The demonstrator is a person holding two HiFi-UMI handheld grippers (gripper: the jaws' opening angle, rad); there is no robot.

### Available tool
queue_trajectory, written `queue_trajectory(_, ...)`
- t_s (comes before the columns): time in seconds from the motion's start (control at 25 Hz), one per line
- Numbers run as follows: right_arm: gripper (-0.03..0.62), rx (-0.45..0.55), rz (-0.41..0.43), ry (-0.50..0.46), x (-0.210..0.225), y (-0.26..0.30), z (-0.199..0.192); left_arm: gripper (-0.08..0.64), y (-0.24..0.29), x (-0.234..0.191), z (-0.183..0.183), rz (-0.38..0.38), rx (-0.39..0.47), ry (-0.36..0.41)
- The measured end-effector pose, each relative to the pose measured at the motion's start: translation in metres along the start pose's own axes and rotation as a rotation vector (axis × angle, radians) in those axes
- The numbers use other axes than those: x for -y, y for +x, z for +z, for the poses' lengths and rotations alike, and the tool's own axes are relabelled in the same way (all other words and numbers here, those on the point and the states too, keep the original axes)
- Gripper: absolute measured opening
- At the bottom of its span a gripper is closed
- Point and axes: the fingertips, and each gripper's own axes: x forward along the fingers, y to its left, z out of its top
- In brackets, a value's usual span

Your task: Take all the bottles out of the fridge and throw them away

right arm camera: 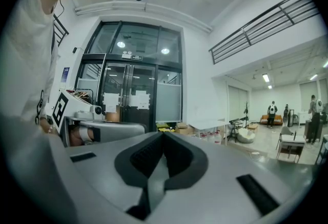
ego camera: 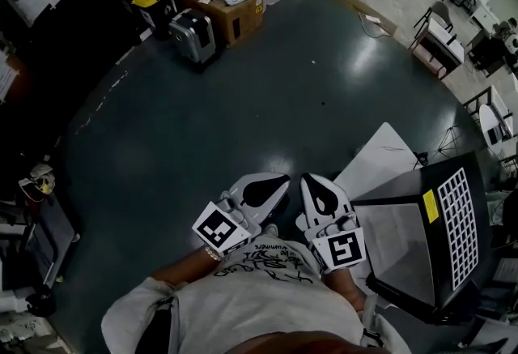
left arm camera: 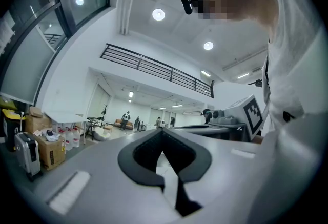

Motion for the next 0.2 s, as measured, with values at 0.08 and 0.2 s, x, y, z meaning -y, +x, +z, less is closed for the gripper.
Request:
queue_trajectory(0.08,0.011,0.002,0.0,-0.004,-0.001,0.0005,0.0015,0.006,-0.0009,-0.0013,0.0006,-0.001,0.004,0.011)
queue_trajectory(0.2,0.011,0.002,0.003,-0.01,-0.0024,0.0018,0.0037,0.006,-0.0022,-0.0027,0.002,-0.002,0.005,0.011)
